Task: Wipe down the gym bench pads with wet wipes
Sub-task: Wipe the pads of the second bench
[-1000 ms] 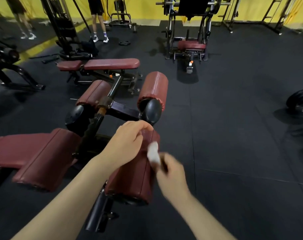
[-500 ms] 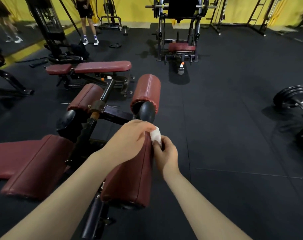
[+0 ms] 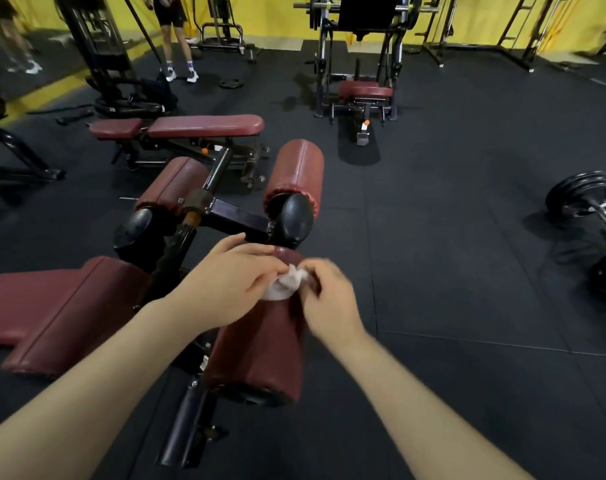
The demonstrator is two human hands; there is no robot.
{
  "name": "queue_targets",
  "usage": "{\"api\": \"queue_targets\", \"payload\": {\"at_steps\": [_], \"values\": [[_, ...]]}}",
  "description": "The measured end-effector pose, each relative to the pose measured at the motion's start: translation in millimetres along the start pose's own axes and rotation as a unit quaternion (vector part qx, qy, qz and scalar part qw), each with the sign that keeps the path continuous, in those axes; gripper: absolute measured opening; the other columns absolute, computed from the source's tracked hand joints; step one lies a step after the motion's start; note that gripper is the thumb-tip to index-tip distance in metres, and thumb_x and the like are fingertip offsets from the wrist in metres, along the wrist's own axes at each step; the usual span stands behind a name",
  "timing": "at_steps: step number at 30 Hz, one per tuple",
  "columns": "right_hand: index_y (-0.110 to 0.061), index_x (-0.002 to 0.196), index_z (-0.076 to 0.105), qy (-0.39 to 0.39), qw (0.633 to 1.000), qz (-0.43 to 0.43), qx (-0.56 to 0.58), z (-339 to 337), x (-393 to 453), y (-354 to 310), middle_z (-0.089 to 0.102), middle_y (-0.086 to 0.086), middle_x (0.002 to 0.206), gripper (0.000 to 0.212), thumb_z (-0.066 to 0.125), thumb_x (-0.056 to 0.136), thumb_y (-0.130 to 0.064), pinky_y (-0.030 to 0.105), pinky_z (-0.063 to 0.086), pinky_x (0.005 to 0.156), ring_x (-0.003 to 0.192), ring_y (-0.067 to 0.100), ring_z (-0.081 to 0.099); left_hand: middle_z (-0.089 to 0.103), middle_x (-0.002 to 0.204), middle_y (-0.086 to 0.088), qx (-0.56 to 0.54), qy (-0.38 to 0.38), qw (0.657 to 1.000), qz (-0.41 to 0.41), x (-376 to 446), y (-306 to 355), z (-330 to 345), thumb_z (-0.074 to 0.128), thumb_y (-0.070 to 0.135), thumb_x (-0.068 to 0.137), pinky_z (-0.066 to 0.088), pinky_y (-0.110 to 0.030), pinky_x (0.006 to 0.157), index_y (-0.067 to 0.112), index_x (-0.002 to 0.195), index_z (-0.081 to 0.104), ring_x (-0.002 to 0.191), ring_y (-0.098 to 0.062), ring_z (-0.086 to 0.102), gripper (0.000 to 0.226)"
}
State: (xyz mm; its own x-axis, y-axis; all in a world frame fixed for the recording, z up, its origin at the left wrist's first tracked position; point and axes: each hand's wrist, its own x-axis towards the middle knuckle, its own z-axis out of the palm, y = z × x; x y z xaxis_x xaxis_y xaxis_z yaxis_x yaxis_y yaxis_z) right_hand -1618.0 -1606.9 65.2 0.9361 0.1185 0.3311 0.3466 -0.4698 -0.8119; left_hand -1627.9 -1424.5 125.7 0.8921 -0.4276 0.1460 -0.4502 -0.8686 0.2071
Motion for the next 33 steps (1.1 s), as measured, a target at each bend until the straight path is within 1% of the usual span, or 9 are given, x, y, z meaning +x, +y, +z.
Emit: {"api": "queue_targets", "payload": {"at_steps": [5, 9, 12, 17, 19, 23, 26, 29, 33], "values": [[-0.010, 0.103, 0.066, -0.122, 0.987, -0.084, -0.057, -10.0, 2.1, -20.4, 0.062, 0.002, 0.097, 0.021, 0.057, 0.086, 0.001, 0.020, 0.039, 0.077, 0.088, 0.014, 0.056, 0.058, 0.135, 0.016, -0.085, 0.012, 0.990, -0.110, -26.7, -16.8, 1.9, 0.036, 0.020, 0.106, 0.007, -0.029, 0.122, 0.025, 0.133, 0.057, 0.138, 0.002, 0.037, 0.035], [-0.022, 0.102, 0.058, -0.324, 0.914, -0.235, -0.064, -26.3, -46.6, -36.2, 0.053, -0.010, 0.094, 0.031, 0.049, 0.078, -0.005, 0.010, 0.035, 0.077, 0.084, 0.003, 0.046, 0.060, 0.129, 0.024, -0.182, -0.003, 0.972, -0.152, -35.8, -29.3, 8.6, 0.031, 0.025, 0.107, 0.009, -0.029, 0.122, 0.027, 0.134, 0.058, 0.130, 0.019, 0.035, 0.038], [-0.010, 0.100, 0.065, -0.260, 0.922, -0.258, -0.128, -23.6, 6.0, -29.7, 0.063, 0.007, 0.095, 0.032, 0.053, 0.074, 0.005, 0.022, 0.039, 0.084, 0.090, 0.018, 0.052, 0.063, 0.113, 0.034, -0.267, 0.028, 0.946, -0.184, -37.8, -33.8, 11.5, 0.024, 0.039, 0.108, 0.010, -0.017, 0.118, 0.028, 0.132, 0.060, 0.121, 0.031, 0.032, 0.045], [-0.002, 0.104, 0.064, -0.117, 0.974, -0.043, -0.188, -14.5, 48.6, -12.0, 0.061, 0.014, 0.100, 0.017, 0.051, 0.093, -0.002, 0.037, 0.044, 0.085, 0.093, 0.029, 0.057, 0.063, 0.118, 0.035, -0.355, 0.040, 0.907, -0.224, -47.5, -32.8, 18.6, 0.012, 0.071, 0.092, 0.015, -0.018, 0.113, 0.051, 0.119, 0.058, 0.119, 0.031, 0.035, 0.057], [-0.003, 0.102, 0.064, -0.154, 0.975, -0.105, -0.123, -12.4, -1.9, -19.3, 0.063, 0.012, 0.098, 0.016, 0.055, 0.089, -0.001, 0.036, 0.047, 0.089, 0.092, 0.027, 0.057, 0.063, 0.122, 0.030, -0.364, 0.041, 0.896, -0.250, -50.3, -34.4, 24.9, 0.014, 0.081, 0.083, 0.018, -0.023, 0.117, 0.043, 0.131, 0.056, 0.119, 0.029, 0.037, 0.075], [-0.010, 0.100, 0.061, -0.353, 0.885, -0.299, -0.056, -24.3, -55.0, -44.2, 0.059, 0.004, 0.094, 0.033, 0.048, 0.072, 0.001, 0.020, 0.043, 0.085, 0.086, 0.021, 0.053, 0.066, 0.115, 0.029, -0.412, 0.019, 0.862, -0.296, -52.1, -38.0, 32.8, 0.019, 0.090, 0.074, 0.026, -0.012, 0.100, 0.033, 0.143, 0.049, 0.113, 0.026, 0.044, 0.095], [-0.007, 0.102, 0.064, -0.245, 0.917, -0.292, -0.118, -20.9, 5.9, -37.3, 0.062, 0.008, 0.103, 0.035, 0.052, 0.074, 0.011, 0.024, 0.038, 0.090, 0.094, 0.028, 0.059, 0.061, 0.129, 0.024, -0.446, 0.009, 0.834, -0.323, -49.7, -37.2, 33.1, 0.017, 0.087, 0.081, 0.017, -0.018, 0.106, 0.032, 0.145, 0.046, 0.132, 0.009, 0.037, 0.089], [-0.003, 0.108, 0.063, -0.134, 0.975, -0.065, -0.163, -15.5, 54.2, -20.8, 0.061, 0.012, 0.107, 0.020, 0.050, 0.093, 0.000, 0.030, 0.039, 0.088, 0.103, 0.032, 0.057, 0.051, 0.137, 0.034, -0.430, 0.073, 0.846, -0.307, -54.0, -26.8, 29.8, 0.011, 0.085, 0.082, 0.005, -0.002, 0.098, 0.045, 0.139, 0.048, 0.126, 0.028, 0.018, 0.079], [-0.006, 0.104, 0.063, -0.205, 0.955, -0.190, -0.097, -10.7, -20.8, -24.1, 0.062, 0.009, 0.102, 0.023, 0.054, 0.083, -0.002, 0.028, 0.042, 0.089, 0.095, 0.026, 0.056, 0.055, 0.118, 0.046, -0.360, 0.084, 0.896, -0.247, -60.9, -10.0, 29.1, 0.004, 0.075, 0.086, -0.007, 0.000, 0.106, 0.061, 0.122, 0.038, 0.122, 0.039, 0.006, 0.052]]}}
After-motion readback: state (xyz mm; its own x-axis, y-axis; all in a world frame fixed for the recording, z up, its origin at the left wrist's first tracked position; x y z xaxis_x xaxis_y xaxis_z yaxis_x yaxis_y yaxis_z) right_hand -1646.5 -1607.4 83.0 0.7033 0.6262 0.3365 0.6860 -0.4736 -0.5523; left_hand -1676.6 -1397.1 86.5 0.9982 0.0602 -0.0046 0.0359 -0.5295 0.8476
